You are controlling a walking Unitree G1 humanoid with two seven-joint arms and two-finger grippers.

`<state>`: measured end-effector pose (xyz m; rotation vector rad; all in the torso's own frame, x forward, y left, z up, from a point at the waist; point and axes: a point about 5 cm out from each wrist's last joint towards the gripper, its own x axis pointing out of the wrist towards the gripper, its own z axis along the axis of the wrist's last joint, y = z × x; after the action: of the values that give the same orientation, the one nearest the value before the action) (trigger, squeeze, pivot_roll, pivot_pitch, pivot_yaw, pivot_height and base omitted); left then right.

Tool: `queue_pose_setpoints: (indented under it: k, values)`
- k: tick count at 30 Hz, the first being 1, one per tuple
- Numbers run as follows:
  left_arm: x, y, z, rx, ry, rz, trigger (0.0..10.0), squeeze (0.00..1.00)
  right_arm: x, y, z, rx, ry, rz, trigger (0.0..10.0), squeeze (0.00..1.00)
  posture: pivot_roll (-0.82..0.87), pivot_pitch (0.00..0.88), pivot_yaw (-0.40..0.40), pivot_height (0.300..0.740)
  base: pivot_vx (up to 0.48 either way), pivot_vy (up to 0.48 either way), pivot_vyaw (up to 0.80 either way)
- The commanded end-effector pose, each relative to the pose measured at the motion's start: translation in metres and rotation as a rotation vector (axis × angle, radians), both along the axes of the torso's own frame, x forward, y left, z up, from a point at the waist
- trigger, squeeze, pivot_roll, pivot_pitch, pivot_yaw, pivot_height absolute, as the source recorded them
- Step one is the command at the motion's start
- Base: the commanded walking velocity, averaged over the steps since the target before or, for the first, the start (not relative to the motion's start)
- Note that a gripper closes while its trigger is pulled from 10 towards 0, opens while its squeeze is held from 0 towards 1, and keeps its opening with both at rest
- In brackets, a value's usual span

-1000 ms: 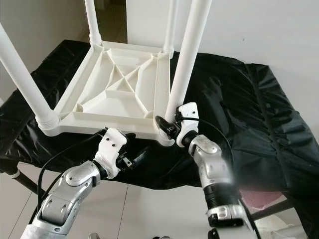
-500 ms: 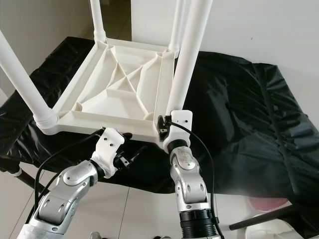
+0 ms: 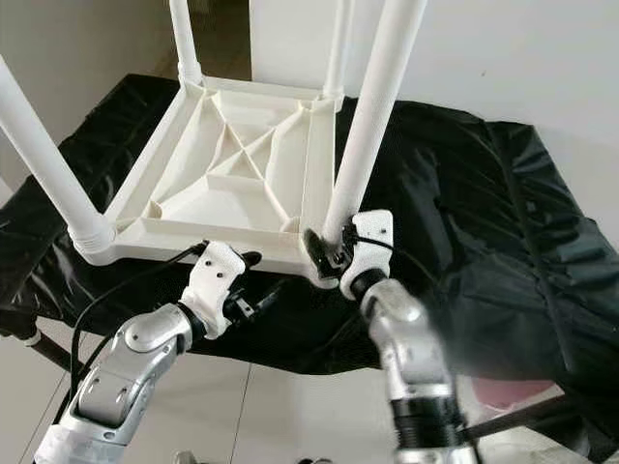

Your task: Building children table

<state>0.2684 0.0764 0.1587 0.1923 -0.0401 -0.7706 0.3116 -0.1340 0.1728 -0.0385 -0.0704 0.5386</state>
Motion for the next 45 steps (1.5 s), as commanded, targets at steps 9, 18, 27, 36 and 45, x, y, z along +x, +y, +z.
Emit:
queue_pose_setpoints:
  k: [9, 18, 27, 36, 45]
  values:
    - [0.000, -0.001, -0.003, -0.007, 0.012, 0.011, 10.0, 0.00, 0.015, 0.003, -0.010, -0.177, -0.001, 0.231, 6.2, 0.00, 0.02, 0.092, -0.042, 0.740, 0.000, 0.000, 0.00]
    - [-0.003, 0.001, -0.005, -0.031, 0.057, 0.033, 10.0, 0.00, 0.018, -0.003, -0.023, -0.212, 0.044, 0.271, 0.0, 0.00, 0.04, 0.099, -0.053, 0.740, 0.000, 0.000, 0.00]
    - [-0.004, 0.002, -0.005, -0.029, 0.058, 0.039, 10.0, 0.00, 0.015, -0.004, -0.019, -0.124, 0.062, 0.232, 10.0, 0.00, 0.04, 0.100, -0.055, 0.740, 0.000, 0.000, 0.00]
    - [-0.005, 0.001, -0.009, -0.004, 0.066, 0.029, 10.0, 0.00, 0.003, 0.007, -0.023, -0.039, 0.117, -0.062, 10.0, 0.00, 0.02, 0.103, -0.056, 0.740, 0.000, 0.000, 0.00]
    - [-0.005, -0.001, -0.010, -0.002, 0.072, 0.017, 10.0, 0.00, -0.012, 0.008, -0.031, -0.007, 0.119, -0.374, 10.0, 0.00, 0.02, 0.102, -0.052, 0.740, 0.000, 0.000, 0.00]
